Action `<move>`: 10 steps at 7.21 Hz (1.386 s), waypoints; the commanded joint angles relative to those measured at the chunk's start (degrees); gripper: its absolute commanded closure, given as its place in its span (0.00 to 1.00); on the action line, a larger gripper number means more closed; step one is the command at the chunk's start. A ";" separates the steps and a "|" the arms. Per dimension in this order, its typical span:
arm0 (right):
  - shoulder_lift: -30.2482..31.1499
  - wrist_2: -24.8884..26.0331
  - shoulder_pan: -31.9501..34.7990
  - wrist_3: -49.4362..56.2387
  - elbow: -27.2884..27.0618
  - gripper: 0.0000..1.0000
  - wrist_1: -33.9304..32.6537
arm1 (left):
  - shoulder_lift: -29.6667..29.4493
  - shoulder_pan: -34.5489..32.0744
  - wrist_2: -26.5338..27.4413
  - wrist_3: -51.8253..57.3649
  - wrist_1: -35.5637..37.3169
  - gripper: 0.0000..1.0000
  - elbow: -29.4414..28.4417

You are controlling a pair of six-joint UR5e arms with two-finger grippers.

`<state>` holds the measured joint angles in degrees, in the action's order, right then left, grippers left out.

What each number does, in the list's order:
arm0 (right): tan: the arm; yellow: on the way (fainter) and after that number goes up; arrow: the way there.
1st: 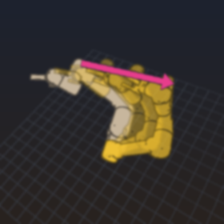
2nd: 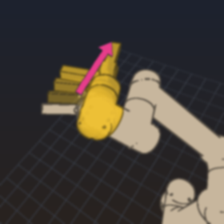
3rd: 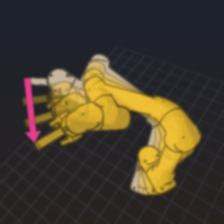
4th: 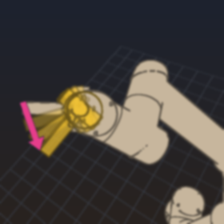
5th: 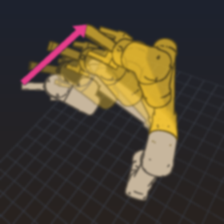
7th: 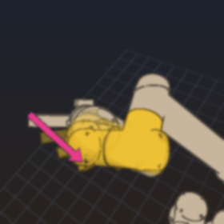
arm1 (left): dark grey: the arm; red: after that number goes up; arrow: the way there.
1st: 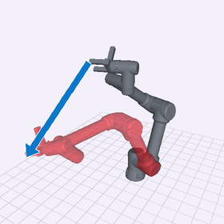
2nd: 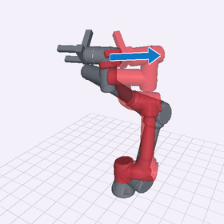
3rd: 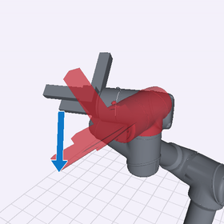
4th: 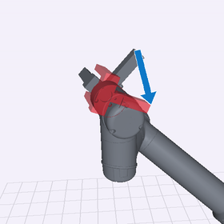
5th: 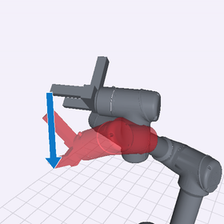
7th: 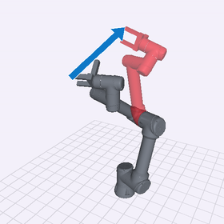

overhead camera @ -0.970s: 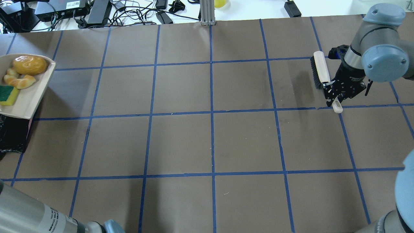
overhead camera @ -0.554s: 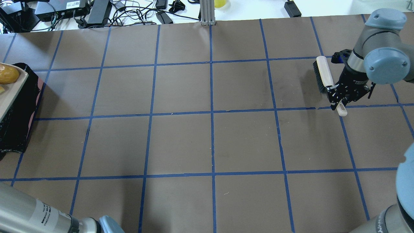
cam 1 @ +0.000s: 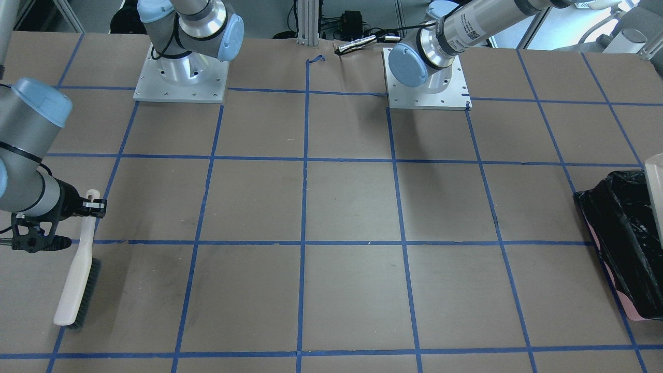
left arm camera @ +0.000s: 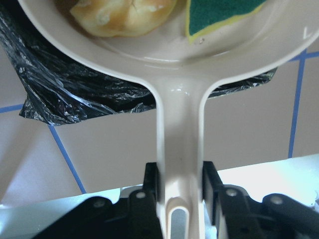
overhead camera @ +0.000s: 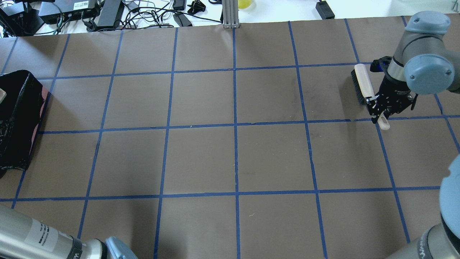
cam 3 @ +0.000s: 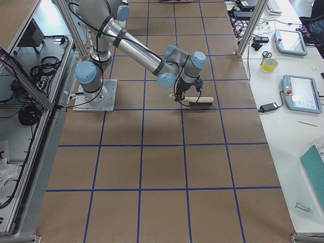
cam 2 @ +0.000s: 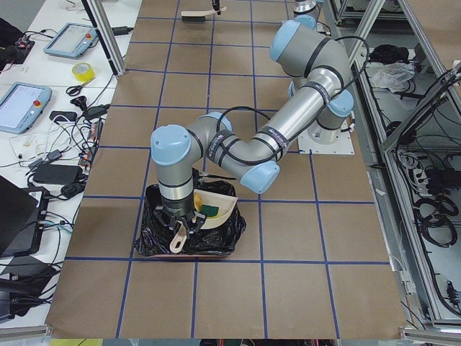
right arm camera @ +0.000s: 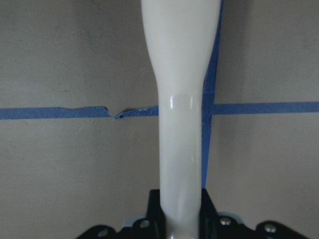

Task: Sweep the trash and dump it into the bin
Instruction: 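Tip the dustpan over the black bin with the left gripper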

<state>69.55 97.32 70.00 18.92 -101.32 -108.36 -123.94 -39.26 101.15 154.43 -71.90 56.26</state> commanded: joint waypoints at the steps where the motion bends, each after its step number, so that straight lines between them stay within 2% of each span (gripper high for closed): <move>1: -0.29 -0.11 -0.66 0.41 -0.01 1.00 -0.01 | 0.27 -0.38 0.10 2.70 7.88 1.00 0.86; 4: -1.25 -0.46 -0.66 0.42 0.07 1.00 0.08 | 1.32 -2.30 3.00 7.28 11.15 1.00 2.61; 5: -1.78 -0.29 -0.66 0.50 0.07 1.00 0.08 | 1.85 -2.83 3.09 9.73 17.26 1.00 5.23; 6: -1.61 -0.20 -0.66 1.37 0.07 0.44 0.26 | 2.47 -2.84 3.09 10.88 21.76 1.00 8.05; 7: -1.44 -0.20 -0.66 3.21 0.16 0.23 0.08 | 3.34 -2.84 3.18 10.90 23.72 1.00 9.81; 8: -1.26 -0.20 -0.66 3.31 0.16 0.07 0.08 | 3.79 -3.01 4.13 11.33 24.00 1.00 10.53; 9: -1.00 -0.20 -0.66 3.32 0.51 0.02 0.17 | 3.97 -3.19 4.14 12.12 24.52 1.00 10.71; 10: 0.57 -0.46 -0.57 3.32 0.69 0.01 0.69 | 4.05 -3.28 4.14 13.69 25.66 1.00 10.62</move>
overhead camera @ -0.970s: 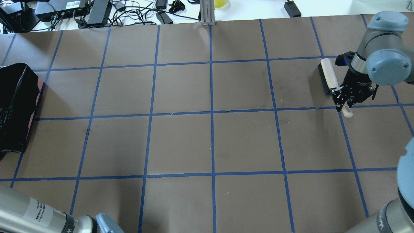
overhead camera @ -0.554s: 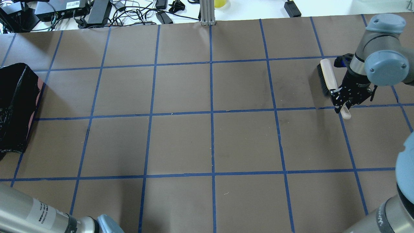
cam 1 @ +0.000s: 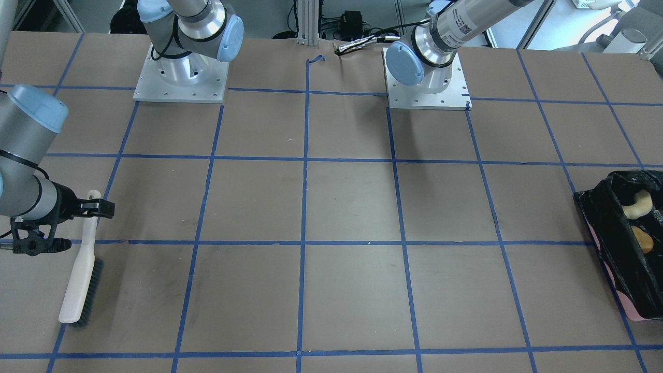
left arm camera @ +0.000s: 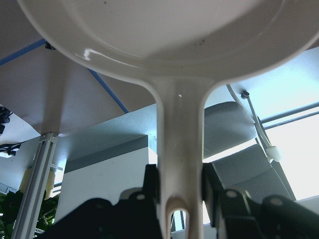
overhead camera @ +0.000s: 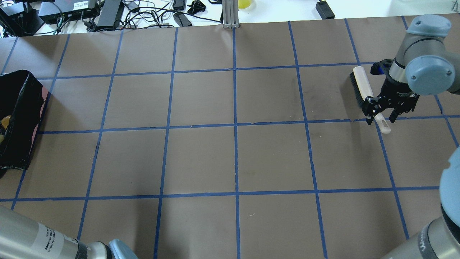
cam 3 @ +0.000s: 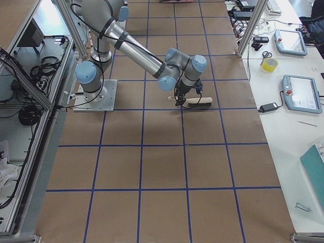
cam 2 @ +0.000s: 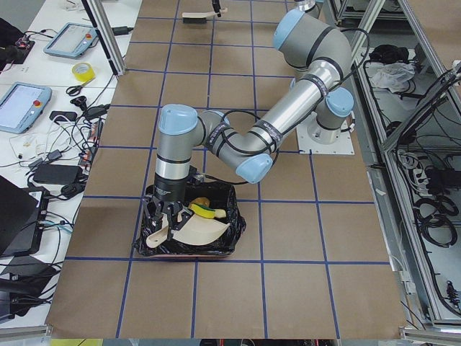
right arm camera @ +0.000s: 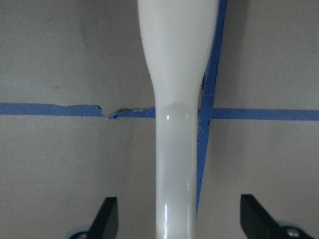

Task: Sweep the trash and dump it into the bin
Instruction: 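Tip the dustpan over the black bin with the left gripper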

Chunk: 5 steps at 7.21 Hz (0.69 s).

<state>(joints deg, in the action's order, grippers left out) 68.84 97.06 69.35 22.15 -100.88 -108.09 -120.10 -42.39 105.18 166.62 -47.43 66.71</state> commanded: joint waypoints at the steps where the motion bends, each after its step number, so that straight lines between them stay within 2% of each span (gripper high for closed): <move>1: 5.39 -0.46 0.25 0.09 0.24 0.00 1.82 | 0.21 -0.23 0.11 2.12 2.68 1.00 0.26; 3: 15.84 -0.56 0.43 -2.09 2.25 0.00 10.67 | 0.21 -1.11 0.29 2.30 3.48 1.00 0.00; 4: 19.19 -0.64 0.52 -4.98 5.31 0.00 16.80 | -0.14 -1.11 0.20 2.30 2.36 1.00 0.00; 5: 20.79 -1.17 0.87 -5.18 8.04 0.00 20.86 | 0.12 -1.46 -0.06 1.87 -2.09 1.00 -0.52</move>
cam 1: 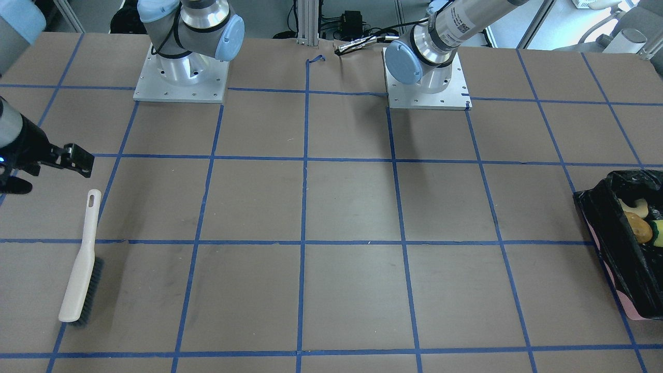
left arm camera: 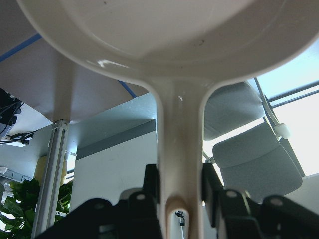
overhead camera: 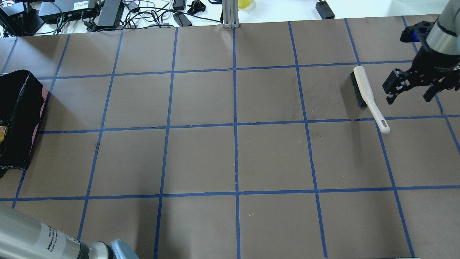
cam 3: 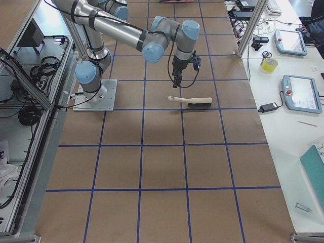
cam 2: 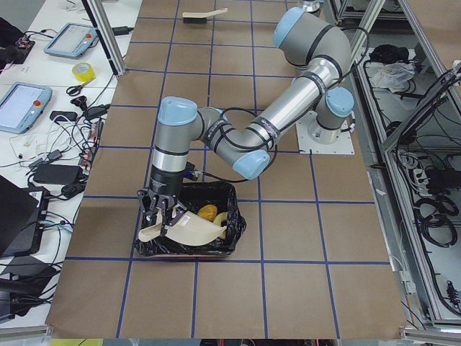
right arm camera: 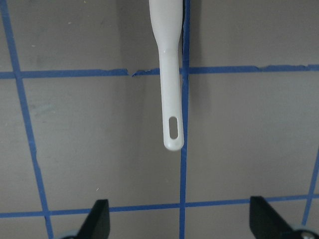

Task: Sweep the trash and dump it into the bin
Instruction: 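Release the brush with the right gripper while the left brings the dustpan back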

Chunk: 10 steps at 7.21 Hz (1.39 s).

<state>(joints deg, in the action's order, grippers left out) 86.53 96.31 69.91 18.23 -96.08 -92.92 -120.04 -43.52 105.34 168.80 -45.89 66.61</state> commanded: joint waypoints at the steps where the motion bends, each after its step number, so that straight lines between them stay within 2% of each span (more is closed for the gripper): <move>1: 3.29 -2.34 2.32 -2.57 4.49 0.00 6.95 | 0.51 -1.73 -0.22 -1.10 -6.55 1.00 -0.69; 4: 2.77 -2.01 13.81 -14.74 5.21 0.00 5.64 | 2.35 -4.37 -0.75 -7.23 -15.60 1.00 -1.47; 6: 3.29 -2.79 14.46 -14.54 5.20 0.00 6.16 | 2.80 -7.62 -2.58 -19.49 -25.52 1.00 -4.28; 7: 3.38 -2.88 16.38 -14.45 5.12 0.00 6.34 | 2.80 -9.37 -5.90 -25.13 -28.70 1.00 -4.47; 8: 2.95 -2.62 20.14 -15.23 4.77 0.00 6.26 | 2.10 -12.26 -7.42 -29.28 -31.17 1.00 -4.47; 10: 3.29 -3.05 21.41 -15.33 4.94 0.00 5.56 | 1.30 -18.85 -8.48 -39.81 -33.30 1.00 -3.86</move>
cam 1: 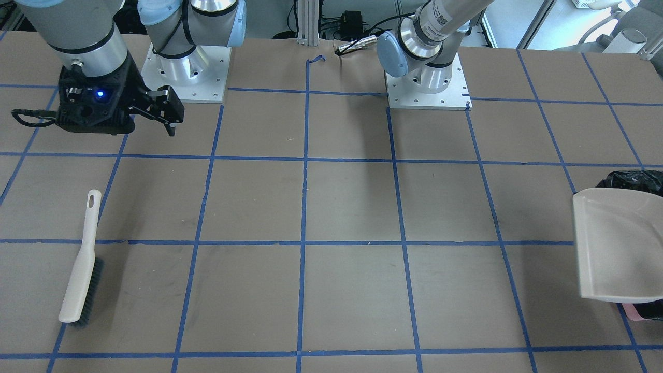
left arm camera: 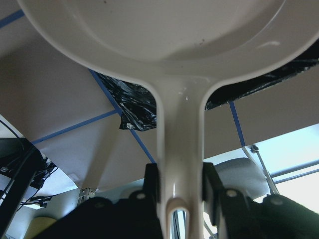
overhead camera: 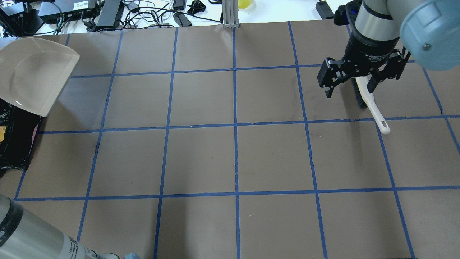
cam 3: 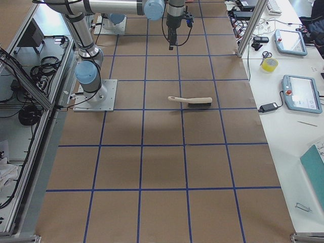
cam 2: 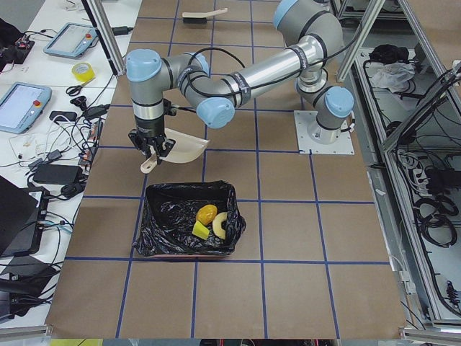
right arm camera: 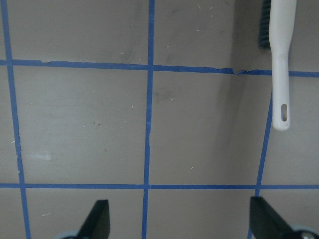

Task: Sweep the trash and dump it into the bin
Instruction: 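Release the brush with the right gripper while the left brings the dustpan back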

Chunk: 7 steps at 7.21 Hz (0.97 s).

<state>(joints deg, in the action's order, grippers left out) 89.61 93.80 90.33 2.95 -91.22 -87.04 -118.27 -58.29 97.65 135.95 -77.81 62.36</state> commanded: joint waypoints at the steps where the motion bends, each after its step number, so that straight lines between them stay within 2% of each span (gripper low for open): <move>1: 0.30 -0.46 0.98 -0.23 0.17 0.00 -0.33 | -0.65 -6.81 -2.97 -11.45 -1.82 1.00 0.83; 3: 1.62 -0.63 0.72 -0.23 0.26 0.00 -0.24 | -3.10 -9.46 -6.21 -18.13 -1.82 1.00 1.36; 4: 1.71 -3.07 0.55 -0.40 0.17 0.00 -0.41 | -4.76 -10.43 -9.37 -23.65 -1.82 1.00 2.15; 7: 2.41 -3.36 0.54 -1.11 -0.09 0.00 -0.59 | -9.25 -16.31 -9.05 -30.99 1.59 1.00 2.95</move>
<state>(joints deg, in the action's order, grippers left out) 91.85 90.56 90.90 1.91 -91.20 -87.54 -125.70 -72.41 88.58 107.51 -77.64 65.14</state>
